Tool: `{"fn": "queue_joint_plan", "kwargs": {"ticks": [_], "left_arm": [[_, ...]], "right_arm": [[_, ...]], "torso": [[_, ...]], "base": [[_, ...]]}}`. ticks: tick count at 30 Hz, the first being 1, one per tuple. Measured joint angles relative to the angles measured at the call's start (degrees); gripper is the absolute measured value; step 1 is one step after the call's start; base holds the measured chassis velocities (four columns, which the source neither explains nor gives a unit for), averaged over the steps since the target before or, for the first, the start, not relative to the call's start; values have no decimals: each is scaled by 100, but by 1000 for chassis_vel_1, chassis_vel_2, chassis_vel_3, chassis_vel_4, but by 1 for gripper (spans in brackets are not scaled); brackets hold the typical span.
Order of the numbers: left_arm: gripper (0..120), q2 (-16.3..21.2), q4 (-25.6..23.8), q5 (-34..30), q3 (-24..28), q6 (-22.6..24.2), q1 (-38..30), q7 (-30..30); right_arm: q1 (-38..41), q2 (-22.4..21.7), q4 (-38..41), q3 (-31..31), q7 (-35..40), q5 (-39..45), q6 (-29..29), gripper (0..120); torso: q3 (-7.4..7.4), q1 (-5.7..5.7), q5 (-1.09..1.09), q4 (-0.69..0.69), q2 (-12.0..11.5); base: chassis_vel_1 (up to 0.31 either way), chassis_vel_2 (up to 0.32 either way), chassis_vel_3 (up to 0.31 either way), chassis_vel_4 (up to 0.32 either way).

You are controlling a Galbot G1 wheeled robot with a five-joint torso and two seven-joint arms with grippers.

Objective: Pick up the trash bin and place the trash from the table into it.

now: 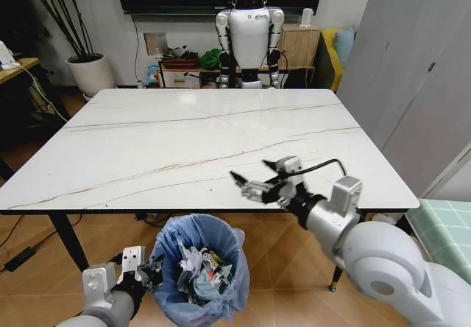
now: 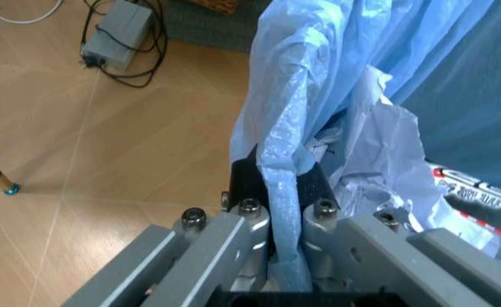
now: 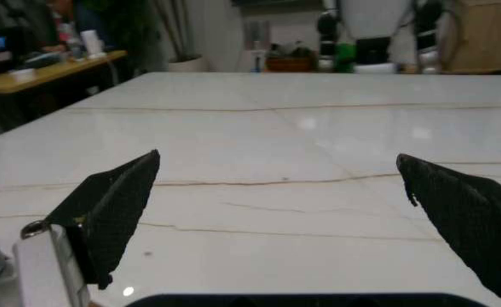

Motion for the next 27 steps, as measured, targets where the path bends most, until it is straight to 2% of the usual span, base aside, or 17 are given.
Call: {"fn": "queue_joint_plan", "kwargs": {"ticks": [2, 3, 5, 6, 10, 11, 14, 15, 18, 27], "left_arm": [[0, -19, -4, 5, 7, 0, -8, 22], [0, -19, -4, 5, 7, 0, -8, 22], [0, -28, -5, 65, 22, 0, -42, 65], [0, -28, -5, 65, 22, 0, -42, 65], [0, -33, -7, 246, -75, 0, 3, 177], [0, -33, -7, 246, -75, 0, 3, 177], [0, -29, -11, 519, -98, 0, 62, 295], [0, -29, -11, 519, -98, 0, 62, 295], [0, -116, -12, 768, -98, 0, 199, 408], [0, -186, -12, 969, -118, 0, 280, 470]], "right_arm": [[-787, 228, 21, 759, -213, -533, 73, 100], [-787, 228, 21, 759, -213, -533, 73, 100], [-1470, 534, 132, 1199, -409, -1226, 206, 100], [-1470, 534, 132, 1199, -409, -1226, 206, 100], [-2181, 1095, 166, 1500, -737, -2332, 554, 100], [-2181, 1095, 166, 1500, -737, -2332, 554, 100], [-2728, 1925, 249, 1713, -853, -2825, 732, 100], [-2728, 1925, 249, 1713, -853, -2825, 732, 100], [-3064, 2609, 257, 1726, -867, -3239, 798, 100], [-3216, 2941, 260, 1878, -860, -3454, 830, 100]], "torso": [[0, 0, 1, -2, 0], [0, 0, 1, -2, 0], [0, 0, -1, -3, 0], [0, 0, -1, -3, 0], [0, 0, -2, 2, 0], [0, 0, -2, 2, 0], [-1, 0, -3, -1, 1], [-1, 0, -3, -1, 1], [-1, -1, -1, -1, 1], [0, 0, -1, 0, 1]], "base": [[0, 0, 0, 0], [0, 0, 0, 0], [0, 0, 0, 0], [0, 0, 0, 0], [0, 0, 0, 0], [0, 0, 0, 0], [0, 0, 0, 0], [0, 0, 0, 0], [0, 0, 0, 0], [0, 0, 0, 0]]}}
